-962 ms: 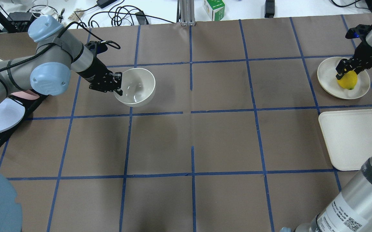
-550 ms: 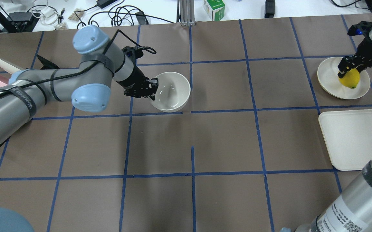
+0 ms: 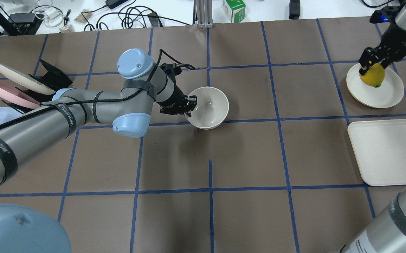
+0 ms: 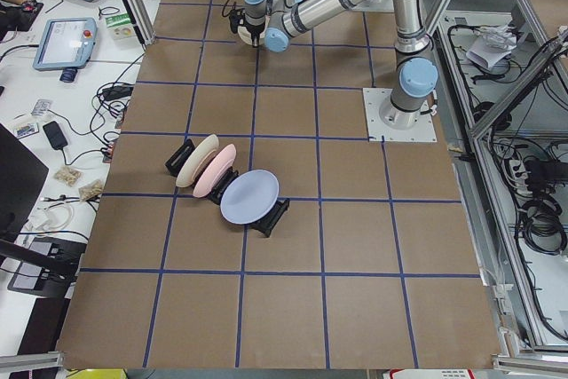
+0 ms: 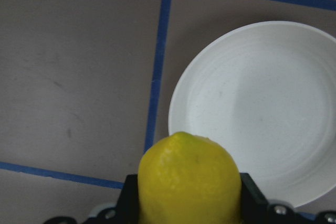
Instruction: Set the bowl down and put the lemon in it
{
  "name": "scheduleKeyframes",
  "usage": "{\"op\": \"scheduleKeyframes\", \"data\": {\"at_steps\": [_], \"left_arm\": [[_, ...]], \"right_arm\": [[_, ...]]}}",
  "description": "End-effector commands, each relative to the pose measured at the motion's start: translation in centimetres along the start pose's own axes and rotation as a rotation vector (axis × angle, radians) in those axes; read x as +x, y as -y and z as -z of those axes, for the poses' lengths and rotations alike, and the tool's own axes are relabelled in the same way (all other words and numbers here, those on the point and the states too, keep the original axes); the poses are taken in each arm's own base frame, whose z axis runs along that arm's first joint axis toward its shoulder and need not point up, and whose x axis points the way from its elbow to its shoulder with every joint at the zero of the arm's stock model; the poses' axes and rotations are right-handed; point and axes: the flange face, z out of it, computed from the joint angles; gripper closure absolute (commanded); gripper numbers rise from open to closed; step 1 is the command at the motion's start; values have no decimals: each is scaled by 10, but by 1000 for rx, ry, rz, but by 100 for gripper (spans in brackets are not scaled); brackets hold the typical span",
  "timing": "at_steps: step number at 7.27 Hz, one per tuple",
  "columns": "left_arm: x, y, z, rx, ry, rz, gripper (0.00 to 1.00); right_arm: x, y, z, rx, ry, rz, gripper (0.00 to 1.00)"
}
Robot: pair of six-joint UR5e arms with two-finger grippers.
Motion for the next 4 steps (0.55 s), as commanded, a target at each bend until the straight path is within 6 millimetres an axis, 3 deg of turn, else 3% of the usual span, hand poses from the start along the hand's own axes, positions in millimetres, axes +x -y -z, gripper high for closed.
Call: {"op": "scheduleKeyframes", "data": {"at_steps": [1, 2, 3, 4], "left_arm": [[-7, -7, -14, -22, 23, 6, 100], [-8, -7, -16, -23, 36, 12, 95], [-9, -7, -18, -26, 37, 25, 36], [-8, -5, -16, -18, 27, 23, 2]], "right_arm": [[-62, 0, 25, 0, 55, -57, 100], [-90, 3, 30, 5, 62, -63, 100], [-112, 2, 39, 3, 60, -73, 100], [-143, 1, 46, -1, 56, -73, 100]]}}
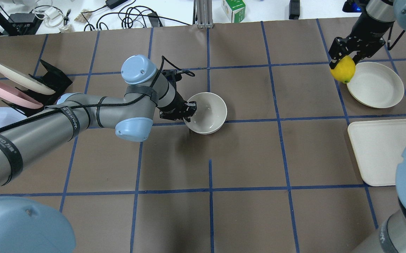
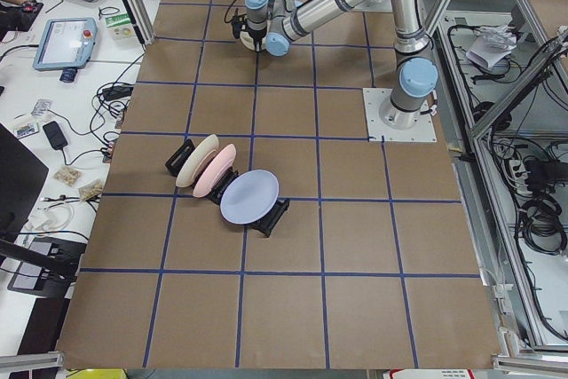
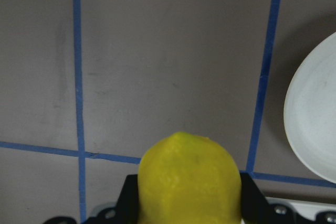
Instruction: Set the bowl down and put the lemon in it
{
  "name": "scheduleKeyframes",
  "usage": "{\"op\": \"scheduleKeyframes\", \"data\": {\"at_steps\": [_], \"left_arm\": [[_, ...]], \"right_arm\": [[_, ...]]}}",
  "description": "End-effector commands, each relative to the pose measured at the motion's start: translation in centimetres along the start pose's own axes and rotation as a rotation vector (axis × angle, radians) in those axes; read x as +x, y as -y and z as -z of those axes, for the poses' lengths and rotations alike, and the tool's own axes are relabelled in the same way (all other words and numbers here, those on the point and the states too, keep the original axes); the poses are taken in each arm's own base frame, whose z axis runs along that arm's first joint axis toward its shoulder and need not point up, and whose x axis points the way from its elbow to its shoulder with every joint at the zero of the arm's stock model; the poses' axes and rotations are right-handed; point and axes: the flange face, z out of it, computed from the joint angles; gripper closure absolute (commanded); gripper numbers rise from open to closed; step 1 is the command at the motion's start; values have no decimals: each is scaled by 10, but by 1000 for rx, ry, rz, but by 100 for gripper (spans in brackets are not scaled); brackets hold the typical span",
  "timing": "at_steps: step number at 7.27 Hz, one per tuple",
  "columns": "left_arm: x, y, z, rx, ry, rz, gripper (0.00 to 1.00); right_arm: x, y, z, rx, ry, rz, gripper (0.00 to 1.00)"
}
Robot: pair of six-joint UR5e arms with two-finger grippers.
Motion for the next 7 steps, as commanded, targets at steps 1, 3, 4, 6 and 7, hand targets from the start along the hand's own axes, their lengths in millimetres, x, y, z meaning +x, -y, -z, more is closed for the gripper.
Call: {"op": "scheduleKeyframes", "data": {"at_steps": [1, 3, 4, 6, 7], "left_arm": [[4, 4, 22, 39, -9, -3, 0], [5, 13, 76, 7, 39, 21, 0], [0, 16, 122, -9, 152, 18, 0], [-42, 18, 202, -77, 205, -64, 0], [-58, 6, 233, -95, 212, -84, 0]], "right_arm": [[-76, -9, 12, -19, -4, -25, 100], [-161, -20, 16, -22, -18, -105, 100], [-194, -24, 11, -26, -27, -97, 100], [-251, -35, -3, -39, -35, -173, 100], [-283, -39, -15, -28, -41, -176, 100]]}}
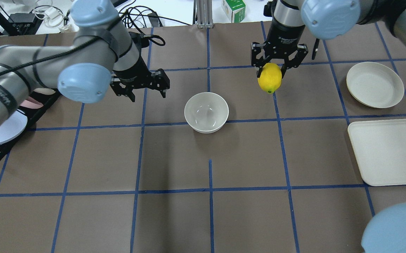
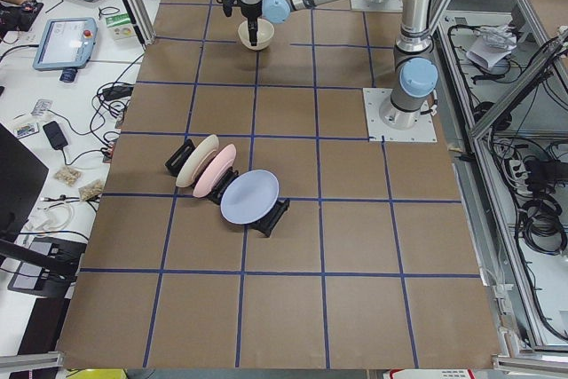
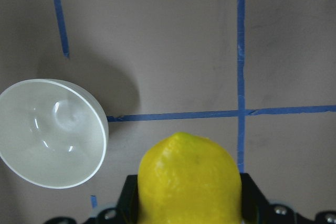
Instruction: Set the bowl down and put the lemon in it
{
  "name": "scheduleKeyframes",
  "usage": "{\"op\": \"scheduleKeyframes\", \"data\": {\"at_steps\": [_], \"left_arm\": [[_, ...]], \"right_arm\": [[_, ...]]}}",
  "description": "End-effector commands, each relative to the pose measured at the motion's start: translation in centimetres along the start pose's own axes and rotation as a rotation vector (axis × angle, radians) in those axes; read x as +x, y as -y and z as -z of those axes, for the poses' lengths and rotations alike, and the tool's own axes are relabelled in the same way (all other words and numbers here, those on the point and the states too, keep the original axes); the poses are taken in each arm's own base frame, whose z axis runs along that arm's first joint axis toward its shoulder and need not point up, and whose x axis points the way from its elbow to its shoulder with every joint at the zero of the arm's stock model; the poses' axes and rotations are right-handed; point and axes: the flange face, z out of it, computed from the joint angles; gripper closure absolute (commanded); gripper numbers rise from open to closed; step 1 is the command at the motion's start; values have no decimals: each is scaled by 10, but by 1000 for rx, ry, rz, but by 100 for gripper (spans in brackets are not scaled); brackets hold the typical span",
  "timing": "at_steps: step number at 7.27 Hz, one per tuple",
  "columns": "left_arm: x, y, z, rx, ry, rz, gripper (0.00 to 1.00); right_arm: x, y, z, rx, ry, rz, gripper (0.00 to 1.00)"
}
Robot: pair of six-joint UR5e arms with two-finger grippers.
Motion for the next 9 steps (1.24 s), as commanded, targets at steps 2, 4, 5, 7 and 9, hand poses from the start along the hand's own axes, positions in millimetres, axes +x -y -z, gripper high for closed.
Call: {"op": "scheduleKeyframes", "data": {"at_steps": [2, 4, 5, 7, 9], "left_arm": [[-43, -45, 82, -25, 87, -45, 0], [-43, -39, 115, 13, 76, -37, 0], [-41, -31, 122, 15, 73, -39, 0], [-41, -27, 122, 16, 51, -36, 0], [-41, -29, 124, 19, 53, -36, 0]], "right_arm": [[-73, -15, -37, 53, 3, -23, 100], [-111, -17, -73, 156, 40, -25, 100], [-117, -23, -95, 150, 40, -47, 100], [-132, -32, -128, 165, 48, -37, 100], [-146, -38, -151, 139, 38, -49, 100]]}}
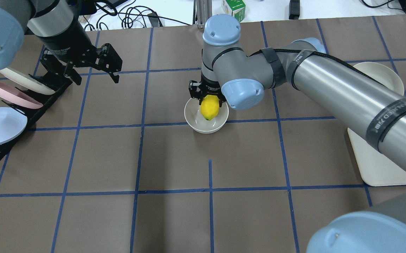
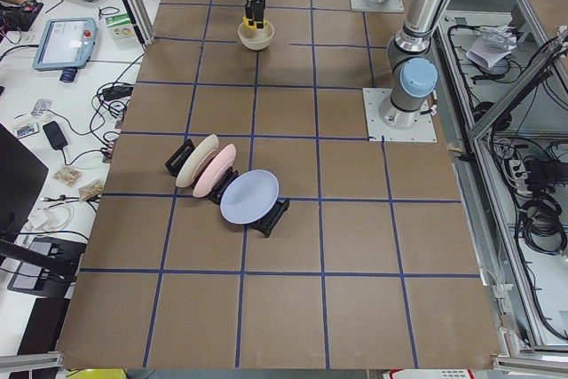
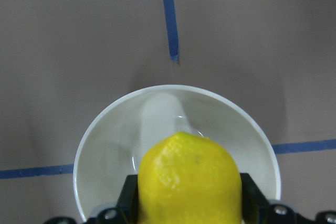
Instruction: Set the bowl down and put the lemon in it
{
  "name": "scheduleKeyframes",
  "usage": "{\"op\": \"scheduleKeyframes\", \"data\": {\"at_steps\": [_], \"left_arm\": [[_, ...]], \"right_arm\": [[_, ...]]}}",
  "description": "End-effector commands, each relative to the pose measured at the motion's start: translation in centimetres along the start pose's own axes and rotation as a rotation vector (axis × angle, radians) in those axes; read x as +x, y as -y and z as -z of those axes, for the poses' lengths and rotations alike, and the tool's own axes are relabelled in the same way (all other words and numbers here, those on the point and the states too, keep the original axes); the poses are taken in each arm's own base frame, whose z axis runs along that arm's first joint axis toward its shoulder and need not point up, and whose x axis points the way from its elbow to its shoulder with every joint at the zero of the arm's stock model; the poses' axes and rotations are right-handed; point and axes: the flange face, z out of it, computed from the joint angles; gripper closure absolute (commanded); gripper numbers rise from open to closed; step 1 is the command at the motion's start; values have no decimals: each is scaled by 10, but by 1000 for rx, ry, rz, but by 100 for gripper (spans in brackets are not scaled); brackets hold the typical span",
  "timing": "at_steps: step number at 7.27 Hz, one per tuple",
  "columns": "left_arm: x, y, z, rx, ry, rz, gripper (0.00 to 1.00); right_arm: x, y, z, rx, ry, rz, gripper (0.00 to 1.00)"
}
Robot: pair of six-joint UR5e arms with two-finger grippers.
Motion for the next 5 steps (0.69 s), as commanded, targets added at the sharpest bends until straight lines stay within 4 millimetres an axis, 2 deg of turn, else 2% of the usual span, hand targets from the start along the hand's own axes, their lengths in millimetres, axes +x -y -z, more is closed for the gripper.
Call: {"op": "scheduleKeyframes", "data": {"at_steps": [1, 2, 3, 5], "left_arm": [[1, 1, 4, 8, -12, 2, 0], [1, 2, 7, 14, -5, 2, 0], [0, 1, 7, 8, -2, 2, 0], [1, -1, 9, 0, 1, 0, 0]], "right_arm": [[-10, -8, -20, -15, -8, 10, 100], [-10, -8, -22, -18, -9, 14, 92], [-11, -5, -29, -11, -5, 15, 69], [-11, -4, -34, -7, -4, 18, 35]]}}
